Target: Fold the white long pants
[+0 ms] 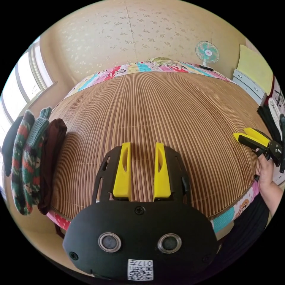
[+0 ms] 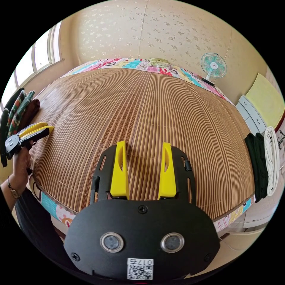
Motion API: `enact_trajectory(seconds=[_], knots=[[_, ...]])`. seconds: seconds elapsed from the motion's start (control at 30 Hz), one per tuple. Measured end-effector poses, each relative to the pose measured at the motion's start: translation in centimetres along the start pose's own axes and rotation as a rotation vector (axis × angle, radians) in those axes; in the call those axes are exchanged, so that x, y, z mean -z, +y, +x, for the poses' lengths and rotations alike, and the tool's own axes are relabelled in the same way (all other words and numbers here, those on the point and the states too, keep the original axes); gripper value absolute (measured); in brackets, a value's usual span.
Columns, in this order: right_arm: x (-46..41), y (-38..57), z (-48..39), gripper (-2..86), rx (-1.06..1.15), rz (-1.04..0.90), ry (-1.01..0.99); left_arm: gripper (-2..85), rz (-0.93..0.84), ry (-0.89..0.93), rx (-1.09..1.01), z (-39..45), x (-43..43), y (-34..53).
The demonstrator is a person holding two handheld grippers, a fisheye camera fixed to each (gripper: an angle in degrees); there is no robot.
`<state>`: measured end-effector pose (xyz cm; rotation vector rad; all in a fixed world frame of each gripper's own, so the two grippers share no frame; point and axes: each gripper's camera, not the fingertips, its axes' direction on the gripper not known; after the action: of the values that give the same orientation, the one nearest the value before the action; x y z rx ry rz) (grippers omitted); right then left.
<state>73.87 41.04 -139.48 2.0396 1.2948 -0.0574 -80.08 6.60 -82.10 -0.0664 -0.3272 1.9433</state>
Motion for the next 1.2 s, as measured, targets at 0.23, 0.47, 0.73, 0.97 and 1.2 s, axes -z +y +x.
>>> enact_trajectory(seconds=[0.23,0.47,0.73,0.97,1.2], knots=[[-0.3,-2.5,0.7,16.0,-0.011,-0.007,-0.022,10.2,0.003,-0.022,-0.028,-0.3,-0.9,0.6],[1.9,-4.2,4.1,9.5,0.056,-0.089,-0.101,9.3,-0.013,0.127,0.030,-4.1,-2.6,0.6],[12.9,2.7,31.9,14.9,-0.275,0.003,0.410,7.4,-0.018,0.220,0.101,-7.0,-4.5,0.4],[11.7,2.1,49.3,15.1,-0.419,-0.307,0.385,7.5,-0.017,0.166,0.066,-5.8,-5.6,-0.6],[20.5,-13.5,47.0,5.1,-0.395,-0.028,0.398,7.6,-0.028,0.117,0.044,-4.5,-6.9,-1.9]])
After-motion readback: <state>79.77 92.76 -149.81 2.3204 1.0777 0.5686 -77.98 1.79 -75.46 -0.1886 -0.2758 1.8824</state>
